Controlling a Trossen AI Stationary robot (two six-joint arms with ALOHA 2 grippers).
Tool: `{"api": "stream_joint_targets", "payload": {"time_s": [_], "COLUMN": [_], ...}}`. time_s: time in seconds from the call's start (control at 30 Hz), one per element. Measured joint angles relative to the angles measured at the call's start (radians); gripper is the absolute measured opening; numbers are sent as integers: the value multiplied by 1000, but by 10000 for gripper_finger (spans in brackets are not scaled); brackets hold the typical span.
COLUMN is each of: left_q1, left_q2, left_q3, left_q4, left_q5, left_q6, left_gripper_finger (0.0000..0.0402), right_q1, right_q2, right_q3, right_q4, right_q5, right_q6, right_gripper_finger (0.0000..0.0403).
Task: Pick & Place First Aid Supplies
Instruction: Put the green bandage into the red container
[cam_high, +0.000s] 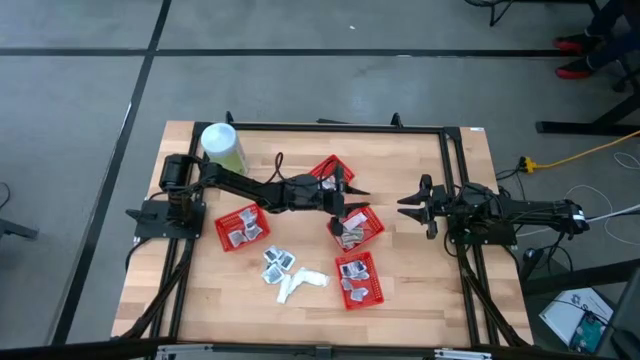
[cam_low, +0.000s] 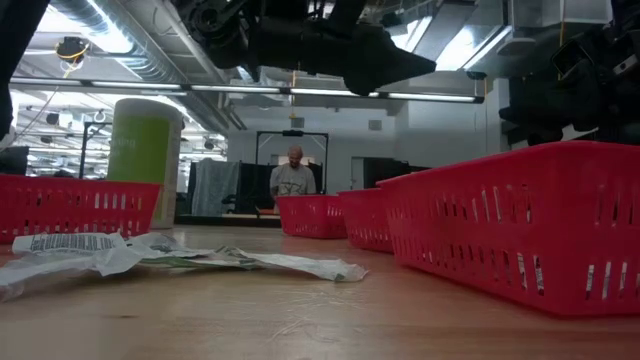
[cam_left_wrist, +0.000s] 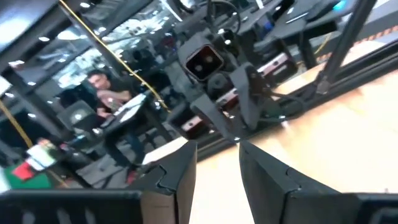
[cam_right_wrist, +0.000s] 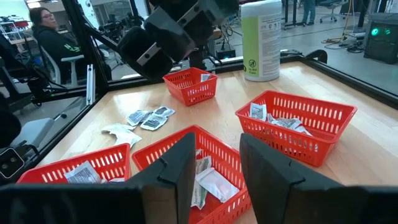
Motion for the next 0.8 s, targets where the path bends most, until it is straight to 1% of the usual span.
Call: {"api": "stream_joint_targets", "payload": {"time_s": [0.2,0.57,0.67,0.8], "left_q1": [-6,-85,-110,-142], "left_q2": [0,0,0,0], "left_q3": [0,0,0,0], "left_q4": [-9,-60,-108,-228], "left_q5": [11,-6,-69,-217], "left_q6": [-59,-60,-60,-60], "left_gripper_finger": [116,116,116,116], "right_q1": [0,0,0,0], "right_q2": [0,0,0,0], "right_q3": [0,0,0,0], "right_q4": [0,0,0,0], "right_q5": [0,0,0,0], "right_q6": [0,0,0,0], "right_gripper_finger": [126,126,126,126]}}
